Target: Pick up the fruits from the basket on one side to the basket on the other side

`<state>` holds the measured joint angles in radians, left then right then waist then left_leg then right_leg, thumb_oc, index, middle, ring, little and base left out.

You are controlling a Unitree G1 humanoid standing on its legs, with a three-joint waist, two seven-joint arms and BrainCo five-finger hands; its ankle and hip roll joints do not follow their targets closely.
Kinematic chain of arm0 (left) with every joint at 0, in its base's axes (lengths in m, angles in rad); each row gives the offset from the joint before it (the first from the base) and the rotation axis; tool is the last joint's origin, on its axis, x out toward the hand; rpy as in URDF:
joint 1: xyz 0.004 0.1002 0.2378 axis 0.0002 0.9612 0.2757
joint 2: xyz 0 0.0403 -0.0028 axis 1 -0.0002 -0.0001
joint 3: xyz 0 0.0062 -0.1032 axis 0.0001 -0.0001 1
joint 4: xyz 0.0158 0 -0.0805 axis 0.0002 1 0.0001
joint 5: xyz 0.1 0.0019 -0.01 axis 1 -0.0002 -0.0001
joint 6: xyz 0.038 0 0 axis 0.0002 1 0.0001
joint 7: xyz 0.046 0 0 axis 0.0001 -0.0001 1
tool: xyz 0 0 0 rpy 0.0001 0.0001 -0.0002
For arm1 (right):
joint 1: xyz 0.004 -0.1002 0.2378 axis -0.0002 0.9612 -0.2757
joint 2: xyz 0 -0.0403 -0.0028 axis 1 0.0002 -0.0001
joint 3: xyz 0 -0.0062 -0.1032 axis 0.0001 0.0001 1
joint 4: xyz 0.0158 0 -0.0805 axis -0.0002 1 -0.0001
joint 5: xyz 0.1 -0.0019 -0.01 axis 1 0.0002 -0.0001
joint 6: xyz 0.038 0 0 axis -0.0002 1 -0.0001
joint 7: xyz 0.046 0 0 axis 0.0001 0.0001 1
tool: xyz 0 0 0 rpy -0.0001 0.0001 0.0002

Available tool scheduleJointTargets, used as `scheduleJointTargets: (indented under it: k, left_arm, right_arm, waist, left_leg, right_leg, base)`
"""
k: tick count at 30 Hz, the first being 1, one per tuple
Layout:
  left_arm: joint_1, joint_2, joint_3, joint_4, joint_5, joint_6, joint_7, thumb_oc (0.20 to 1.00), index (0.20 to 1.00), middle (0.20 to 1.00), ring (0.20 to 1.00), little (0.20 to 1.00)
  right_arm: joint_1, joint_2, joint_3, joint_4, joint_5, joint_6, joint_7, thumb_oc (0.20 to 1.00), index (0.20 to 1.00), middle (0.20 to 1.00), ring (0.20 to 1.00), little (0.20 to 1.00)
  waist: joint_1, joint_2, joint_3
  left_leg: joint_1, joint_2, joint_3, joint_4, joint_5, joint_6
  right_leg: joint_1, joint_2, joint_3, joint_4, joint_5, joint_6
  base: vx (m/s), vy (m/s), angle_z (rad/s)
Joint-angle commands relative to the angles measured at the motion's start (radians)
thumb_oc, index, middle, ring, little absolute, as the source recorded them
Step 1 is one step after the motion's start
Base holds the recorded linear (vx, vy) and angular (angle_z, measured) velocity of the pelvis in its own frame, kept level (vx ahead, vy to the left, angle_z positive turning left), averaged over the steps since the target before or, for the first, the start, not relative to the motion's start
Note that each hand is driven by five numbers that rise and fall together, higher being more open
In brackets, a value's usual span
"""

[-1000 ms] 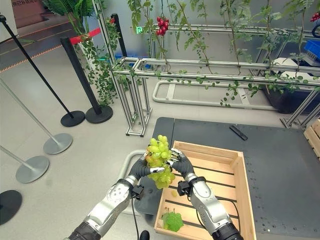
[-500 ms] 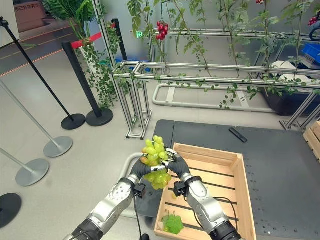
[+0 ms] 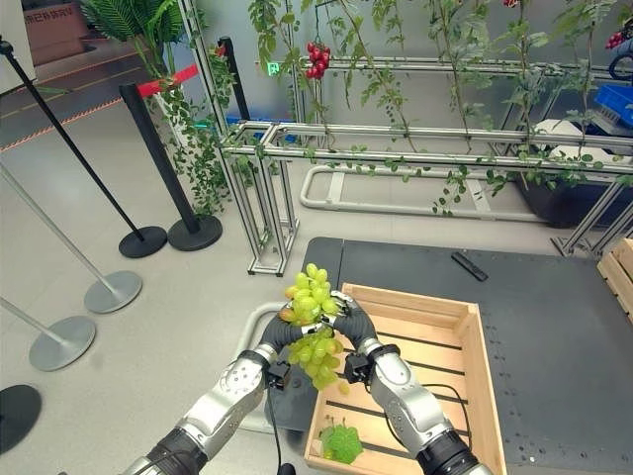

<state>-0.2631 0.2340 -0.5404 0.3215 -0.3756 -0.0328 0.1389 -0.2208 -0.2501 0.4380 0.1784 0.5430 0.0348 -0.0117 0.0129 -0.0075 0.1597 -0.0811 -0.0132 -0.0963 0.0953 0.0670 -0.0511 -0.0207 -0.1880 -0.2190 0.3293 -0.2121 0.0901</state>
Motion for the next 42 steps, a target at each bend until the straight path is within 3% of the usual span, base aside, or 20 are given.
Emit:
scheduleJointTargets:
  k: [1, 3, 4, 5, 6, 7, 15, 20, 25, 26, 29, 32, 34, 36, 37, 38, 39, 40, 41, 42]
  left_arm:
    - [-0.131, -0.076, -0.015, 0.044, -0.013, -0.033, 0.021, 0.2, 0.2, 0.2, 0.2, 0.2]
    - [-0.126, -0.073, -0.009, 0.04, -0.018, -0.033, 0.021, 0.2, 0.2, 0.2, 0.2, 0.2]
    - [-0.117, -0.069, 0.003, 0.032, -0.026, -0.034, 0.022, 0.2, 0.2, 0.2, 0.2, 0.2]
    - [-0.116, -0.069, 0.003, 0.032, -0.026, -0.034, 0.022, 0.2, 0.2, 0.2, 0.2, 0.2]
    - [-0.099, -0.062, 0.017, 0.018, -0.037, -0.036, 0.022, 0.2, 0.2, 0.2, 0.2, 0.2]
    - [-0.09, -0.059, 0.025, 0.01, -0.042, -0.036, 0.022, 0.2, 0.2, 0.2, 0.2, 0.2]
    - [-0.009, -0.032, 0.088, -0.038, -0.074, -0.044, -0.001, 0.2, 0.2, 0.2, 0.2, 0.2]
    - [0.095, -0.013, 0.182, -0.045, -0.101, -0.044, -0.013, 0.2, 0.2, 0.2, 0.2, 0.2]
    - [0.166, -0.014, 0.252, -0.035, -0.109, -0.051, -0.015, 0.2, 0.2, 0.2, 0.2, 0.2]
    - [0.177, -0.018, 0.265, -0.035, -0.106, -0.053, -0.015, 0.2, 0.2, 0.2, 0.2, 0.2]
    - [0.201, -0.022, 0.301, -0.049, -0.104, -0.061, -0.02, 0.2, 0.2, 0.2, 0.2, 0.2]
    - [0.235, -0.018, 0.328, -0.068, -0.107, -0.068, -0.022, 0.2, 0.2, 0.2, 0.2, 0.2]
    - [0.262, 0.005, 0.36, -0.112, -0.091, -0.069, -0.013, 0.2, 0.2, 0.2, 0.2, 0.2]
    - [0.263, 0.02, 0.373, -0.135, -0.085, -0.076, -0.006, 0.2, 0.2, 0.2, 0.2, 0.2]
    - [0.263, 0.02, 0.373, -0.135, -0.085, -0.076, -0.006, 0.2, 0.2, 0.2, 0.2, 0.2]
    - [0.269, 0.026, 0.387, -0.158, -0.093, -0.084, -0.009, 0.2, 0.2, 0.2, 0.2, 0.2]
    - [0.268, 0.022, 0.388, -0.162, -0.093, -0.085, -0.013, 0.2, 0.2, 0.2, 0.2, 0.2]
    - [0.269, 0.022, 0.388, -0.162, -0.093, -0.085, -0.013, 0.2, 0.2, 0.2, 0.2, 0.2]
    - [0.288, 0.019, 0.404, -0.183, -0.104, -0.085, -0.03, 0.2, 0.2, 0.2, 0.2, 0.2]
    - [0.304, 0.018, 0.414, -0.194, -0.099, -0.089, -0.04, 0.2, 0.2, 0.2, 0.2, 0.2]
  right_arm:
    - [-0.114, 0.1, 0.089, -0.108, 0.042, -0.061, 0.061, 0.2, 0.2, 0.2, 0.2, 0.2]
    - [-0.109, 0.097, 0.085, -0.108, 0.041, -0.059, 0.058, 0.2, 0.2, 0.2, 0.2, 0.2]
    - [-0.1, 0.088, 0.073, -0.113, 0.033, -0.058, 0.056, 0.26, 0.26, 0.26, 0.26, 0.26]
    - [-0.1, 0.088, 0.073, -0.113, 0.033, -0.058, 0.056, 0.533, 0.533, 0.533, 0.533, 0.533]
    - [-0.088, 0.079, 0.057, -0.12, 0.024, -0.057, 0.053, 0.912, 0.912, 0.912, 0.912, 0.912]
    - [-0.083, 0.075, 0.051, -0.124, 0.022, -0.057, 0.052, 1.0, 1.0, 1.0, 1.0, 1.0]
    - [-0.021, 0.032, -0.005, -0.184, 0.015, -0.059, 0.058, 1.0, 1.0, 1.0, 1.0, 1.0]
    - [0.041, -0.004, -0.075, -0.257, 0.018, -0.073, 0.066, 1.0, 1.0, 1.0, 1.0, 1.0]
    - [0.095, -0.017, -0.149, -0.315, 0.016, -0.099, 0.066, 1.0, 1.0, 1.0, 1.0, 1.0]
    - [0.111, -0.019, -0.176, -0.321, 0.01, -0.109, 0.057, 1.0, 1.0, 1.0, 1.0, 1.0]
    - [0.127, -0.02, -0.232, -0.328, -0.009, -0.128, 0.036, 1.0, 1.0, 1.0, 1.0, 1.0]
    - [0.136, -0.011, -0.255, -0.326, -0.025, -0.135, 0.024, 1.0, 1.0, 1.0, 1.0, 1.0]
    - [0.168, 0.007, -0.31, -0.325, -0.029, -0.151, 0.007, 1.0, 1.0, 1.0, 1.0, 1.0]
    - [0.176, 0.008, -0.338, -0.338, -0.049, -0.157, -0.007, 1.0, 1.0, 1.0, 1.0, 1.0]
    - [0.176, 0.008, -0.338, -0.338, -0.049, -0.157, -0.007, 1.0, 1.0, 1.0, 1.0, 1.0]
    - [0.189, 0.004, -0.381, -0.344, -0.063, -0.162, -0.023, 1.0, 1.0, 1.0, 1.0, 1.0]
    - [0.193, 0.003, -0.39, -0.339, -0.071, -0.163, -0.03, 1.0, 1.0, 1.0, 1.0, 1.0]
    - [0.193, 0.003, -0.39, -0.339, -0.071, -0.164, -0.03, 1.0, 1.0, 1.0, 1.0, 1.0]
    - [0.208, -0.004, -0.41, -0.337, -0.08, -0.166, -0.035, 1.0, 1.0, 1.0, 1.0, 1.0]
    - [0.211, -0.007, -0.415, -0.334, -0.086, -0.163, -0.032, 1.0, 1.0, 1.0, 1.0, 1.0]
  waist:
    - [-0.019, -0.008, -0.009]
    - [-0.019, -0.008, -0.011]
    - [-0.018, -0.007, -0.015]
    - [-0.018, -0.007, -0.015]
    - [-0.017, -0.006, -0.02]
    - [-0.016, -0.005, -0.022]
    - [-0.017, 0.011, -0.04]
    - [-0.015, 0.03, -0.042]
    - [-0.009, 0.026, -0.017]
    - [-0.01, 0.022, -0.006]
    - [-0.017, 0.018, 0.006]
    - [-0.006, 0.021, -0.001]
    - [-0.012, 0.02, -0.017]
    - [-0.028, 0.019, -0.015]
    - [-0.028, 0.02, -0.016]
    - [-0.052, 0.02, -0.018]
    - [-0.056, 0.025, -0.021]
    - [-0.054, 0.024, -0.022]
    - [-0.058, 0.024, -0.021]
    - [-0.054, 0.023, -0.018]
  left_leg:
    - [0.022, 0.002, -0.008, -0.051, -0.085, 0.011]
    - [0.022, 0.003, -0.008, -0.051, -0.085, 0.01]
    - [0.023, 0.004, -0.009, -0.052, -0.085, 0.01]
    - [0.023, 0.004, -0.009, -0.052, -0.085, 0.01]
    - [0.025, 0.006, -0.009, -0.052, -0.084, 0.009]
    - [0.025, 0.007, -0.008, -0.052, -0.084, 0.007]
    - [0.026, 0.027, 0.001, -0.057, -0.072, -0.011]
    - [0.017, 0.061, -0.006, -0.057, -0.044, -0.043]
    - [0.0, 0.048, -0.016, 0.011, -0.053, -0.057]
    - [-0.022, 0.04, 0.01, 0.046, -0.053, -0.062]
    - [-0.058, 0.059, 0.112, 0.088, -0.053, -0.051]
    - [-0.046, 0.064, 0.118, 0.055, -0.058, -0.038]
    - [-0.025, 0.064, 0.113, 0.011, -0.052, -0.019]
    - [-0.025, 0.06, 0.098, -0.004, -0.043, -0.013]
    - [-0.026, 0.061, 0.098, -0.004, -0.043, -0.013]
    - [-0.042, 0.045, 0.071, -0.022, -0.025, -0.007]
    - [-0.059, 0.041, 0.059, -0.026, -0.01, -0.005]
    - [-0.059, 0.041, 0.061, -0.026, -0.011, -0.005]
    - [-0.092, 0.014, 0.02, -0.019, 0.006, 0.002]
    - [-0.108, 0.004, 0.003, -0.017, 0.014, 0.001]
  right_leg:
    - [-0.003, -0.038, -0.028, -0.015, 0.021, 0.035]
    - [-0.001, -0.037, -0.028, -0.017, 0.021, 0.034]
    - [0.002, -0.036, -0.029, -0.022, 0.02, 0.033]
    - [0.003, -0.036, -0.029, -0.022, 0.02, 0.033]
    - [0.008, -0.034, -0.031, -0.027, 0.019, 0.03]
    - [0.01, -0.032, -0.031, -0.029, 0.018, 0.029]
    - [0.04, 0.0, -0.029, -0.086, 0.017, 0.012]
    - [0.086, 0.062, -0.024, -0.181, 0.02, -0.018]
    - [0.137, 0.076, -0.047, -0.222, 0.015, -0.036]
    - [0.145, 0.069, -0.064, -0.223, 0.015, -0.038]
    - [0.152, 0.054, -0.093, -0.215, 0.012, -0.043]
    - [0.14, 0.054, -0.089, -0.203, 0.013, -0.039]
    - [0.095, 0.048, -0.086, -0.103, -0.001, -0.029]
    - [0.066, 0.07, -0.012, -0.048, -0.018, -0.012]
    - [0.065, 0.07, -0.012, -0.048, -0.017, -0.012]
    - [0.067, 0.137, 0.168, -0.052, -0.059, -0.016]
    - [0.072, 0.167, 0.24, -0.065, -0.059, -0.03]
    - [0.072, 0.167, 0.242, -0.066, -0.059, -0.031]
    - [0.092, 0.227, 0.397, -0.084, -0.07, -0.057]
    - [0.109, 0.243, 0.439, -0.105, -0.067, -0.064]
  base:
    - [0.0, 0.0, 0.0]
    - [0.0, 0.0, 0.0]
    - [0.0, 0.0, 0.0]
    - [0.0, -0.029, -0.04]
    - [-0.01, -0.03, -0.06]
    - [-0.01, -0.044, -0.09]
    - [-0.02, -0.058, -0.02]
    - [-0.02, -0.091, -0.04]
    - [0.01, -0.029, -0.02]
    - [-0.02, 0.019, 0.18]
    - [-0.03, 0.047, 0.46]
    - [0.02, 0.05, 0.2]
    - [0.06, 0.038, 0.04]
    - [0.0, 0.004, 0.23]
    - [-0.07, 0.015, 0.51]
    - [-0.08, 0.006, 0.54]
    - [-0.08, 0.006, 0.83]
    - [-0.08, -0.051, 0.97]
    - [-0.08, -0.091, 0.82]
    - [-0.11, -0.152, 1.31]
